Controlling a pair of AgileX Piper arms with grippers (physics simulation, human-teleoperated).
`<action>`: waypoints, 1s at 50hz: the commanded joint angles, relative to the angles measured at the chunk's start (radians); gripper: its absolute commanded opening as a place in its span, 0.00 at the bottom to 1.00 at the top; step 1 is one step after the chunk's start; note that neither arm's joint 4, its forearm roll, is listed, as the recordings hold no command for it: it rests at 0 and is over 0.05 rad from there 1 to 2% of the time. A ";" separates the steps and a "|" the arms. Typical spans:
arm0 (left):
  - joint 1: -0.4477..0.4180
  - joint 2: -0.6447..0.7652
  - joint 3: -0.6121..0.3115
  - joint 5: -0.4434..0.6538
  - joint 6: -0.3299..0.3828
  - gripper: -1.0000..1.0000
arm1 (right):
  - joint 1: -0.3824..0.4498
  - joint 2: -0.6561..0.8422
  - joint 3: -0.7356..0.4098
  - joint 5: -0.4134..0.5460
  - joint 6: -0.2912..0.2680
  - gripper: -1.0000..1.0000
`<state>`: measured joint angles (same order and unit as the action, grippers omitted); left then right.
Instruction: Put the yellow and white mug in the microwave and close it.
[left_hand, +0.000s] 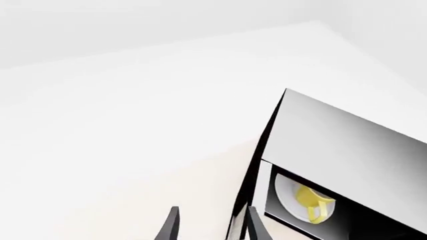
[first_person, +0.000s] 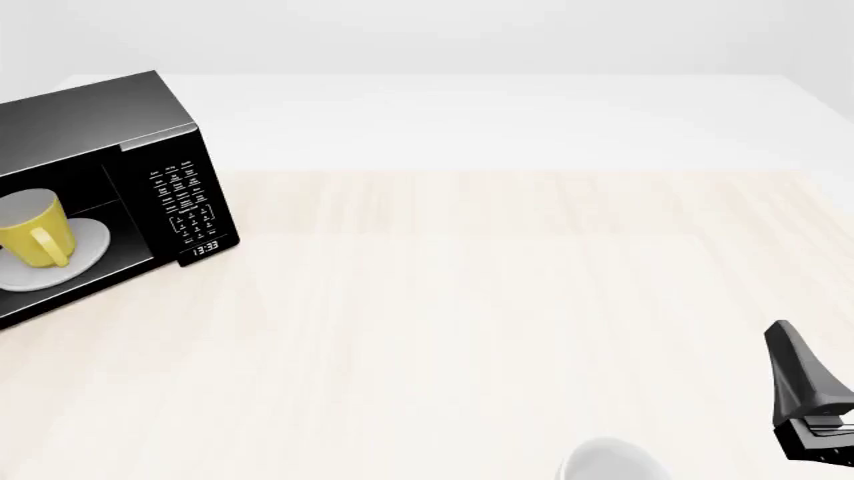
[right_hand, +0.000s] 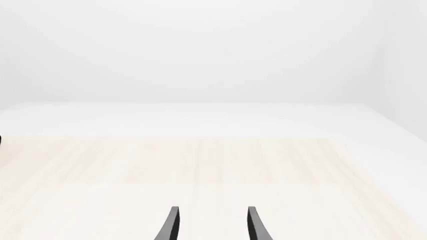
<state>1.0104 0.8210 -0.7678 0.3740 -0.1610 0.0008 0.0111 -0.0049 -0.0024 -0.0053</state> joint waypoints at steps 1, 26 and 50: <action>0.074 0.067 0.021 -0.051 0.006 1.00 | 0.000 -0.002 0.001 0.000 0.001 1.00; 0.207 0.278 0.076 -0.207 0.100 1.00 | 0.000 -0.002 0.001 0.000 0.001 1.00; 0.132 0.381 0.192 -0.287 0.155 1.00 | 0.000 -0.002 0.001 0.000 0.001 1.00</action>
<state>1.1937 1.1884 -0.6229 0.1004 -0.0079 0.0008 0.0110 -0.0049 -0.0024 -0.0054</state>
